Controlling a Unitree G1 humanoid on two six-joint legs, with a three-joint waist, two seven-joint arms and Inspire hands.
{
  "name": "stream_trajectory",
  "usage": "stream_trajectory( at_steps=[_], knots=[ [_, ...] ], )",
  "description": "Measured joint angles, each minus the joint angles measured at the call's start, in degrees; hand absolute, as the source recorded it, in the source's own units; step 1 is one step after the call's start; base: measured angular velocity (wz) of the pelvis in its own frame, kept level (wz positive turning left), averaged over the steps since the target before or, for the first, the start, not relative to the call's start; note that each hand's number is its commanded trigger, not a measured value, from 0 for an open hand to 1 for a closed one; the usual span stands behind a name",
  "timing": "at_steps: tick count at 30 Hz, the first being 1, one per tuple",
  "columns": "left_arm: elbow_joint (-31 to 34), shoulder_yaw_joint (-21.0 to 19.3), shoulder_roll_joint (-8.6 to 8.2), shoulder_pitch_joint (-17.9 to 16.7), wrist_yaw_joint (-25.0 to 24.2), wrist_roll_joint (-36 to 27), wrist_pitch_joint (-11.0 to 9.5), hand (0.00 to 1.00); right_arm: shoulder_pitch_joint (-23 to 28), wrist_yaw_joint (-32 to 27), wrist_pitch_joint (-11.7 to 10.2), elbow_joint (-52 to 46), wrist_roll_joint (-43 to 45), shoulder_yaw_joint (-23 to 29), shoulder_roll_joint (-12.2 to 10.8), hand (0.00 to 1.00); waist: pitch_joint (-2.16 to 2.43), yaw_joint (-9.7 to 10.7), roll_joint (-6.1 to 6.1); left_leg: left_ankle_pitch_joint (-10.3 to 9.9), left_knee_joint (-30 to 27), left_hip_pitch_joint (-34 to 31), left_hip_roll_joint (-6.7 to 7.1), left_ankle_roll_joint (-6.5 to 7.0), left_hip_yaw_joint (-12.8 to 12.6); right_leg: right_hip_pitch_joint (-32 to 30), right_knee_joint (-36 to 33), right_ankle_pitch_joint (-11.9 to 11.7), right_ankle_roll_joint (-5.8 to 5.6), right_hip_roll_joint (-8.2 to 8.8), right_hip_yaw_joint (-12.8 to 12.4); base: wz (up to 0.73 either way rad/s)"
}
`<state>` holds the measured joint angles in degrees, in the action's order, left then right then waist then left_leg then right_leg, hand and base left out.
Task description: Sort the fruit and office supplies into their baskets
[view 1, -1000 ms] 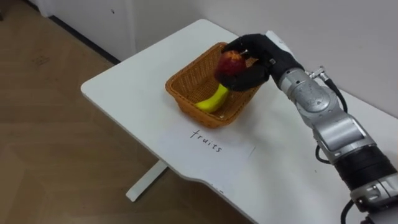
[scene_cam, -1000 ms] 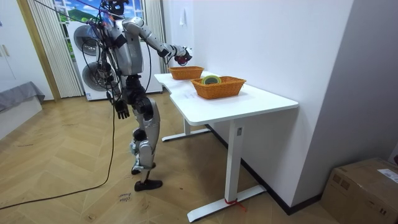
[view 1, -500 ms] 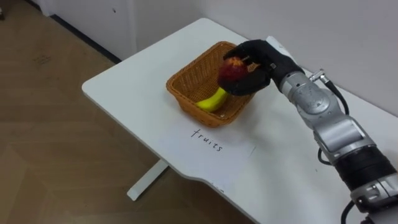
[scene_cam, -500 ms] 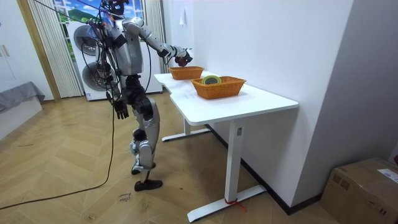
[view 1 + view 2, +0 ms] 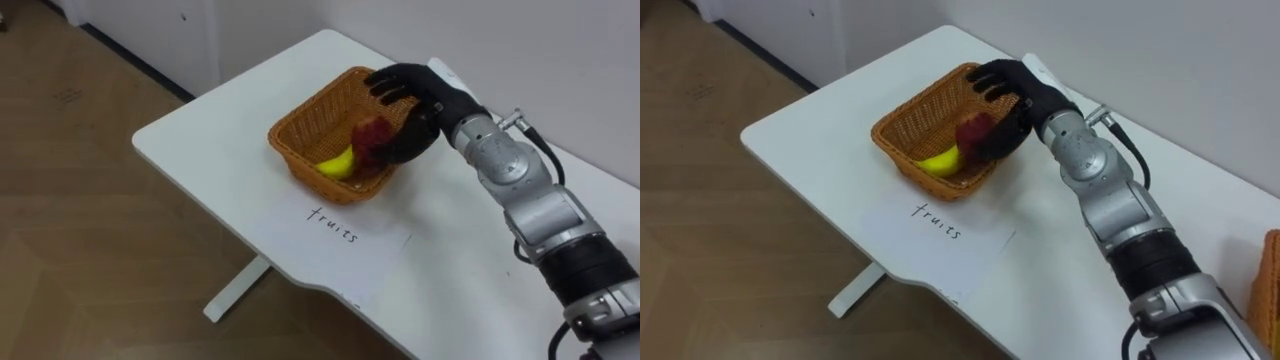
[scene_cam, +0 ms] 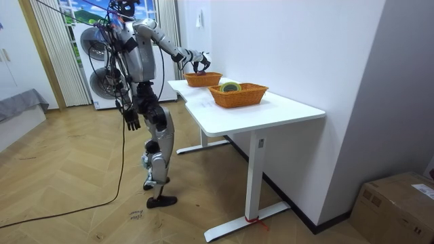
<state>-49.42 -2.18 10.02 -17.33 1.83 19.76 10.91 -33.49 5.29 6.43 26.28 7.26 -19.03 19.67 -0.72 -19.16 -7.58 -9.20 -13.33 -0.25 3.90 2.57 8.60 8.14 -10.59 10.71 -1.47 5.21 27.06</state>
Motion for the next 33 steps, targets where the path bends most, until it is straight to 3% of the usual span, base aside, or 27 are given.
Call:
stream_trajectory(
  at_steps=[22, 33],
  knots=[
    [0.3, 0.0, 0.01, 0.4, -1.4, -0.1, 0.1, 0.0, 0.0, 0.6, 0.0, -1.3, 0.6, 0.4, 0.0, 0.0, 0.28, 0.4, -0.46, 0.0, -0.2, 0.0, 0.01, 0.0, 0.0, -0.1, 0.0, 0.0, 0.0, 0.01, 0.0, 0.0],
    [0.5, -0.1, 0.0, 1.3, -0.9, -0.9, -0.1, 0.0, 0.1, 0.4, 0.0, -4.9, 1.1, 3.2, 0.1, 0.0, 0.02, 3.2, 0.01, -0.1, -0.4, 0.6, 0.02, 0.04, 0.0, 1.0, -0.1, 0.0, 0.0, 0.09, -0.4, 0.0]
  ],
)
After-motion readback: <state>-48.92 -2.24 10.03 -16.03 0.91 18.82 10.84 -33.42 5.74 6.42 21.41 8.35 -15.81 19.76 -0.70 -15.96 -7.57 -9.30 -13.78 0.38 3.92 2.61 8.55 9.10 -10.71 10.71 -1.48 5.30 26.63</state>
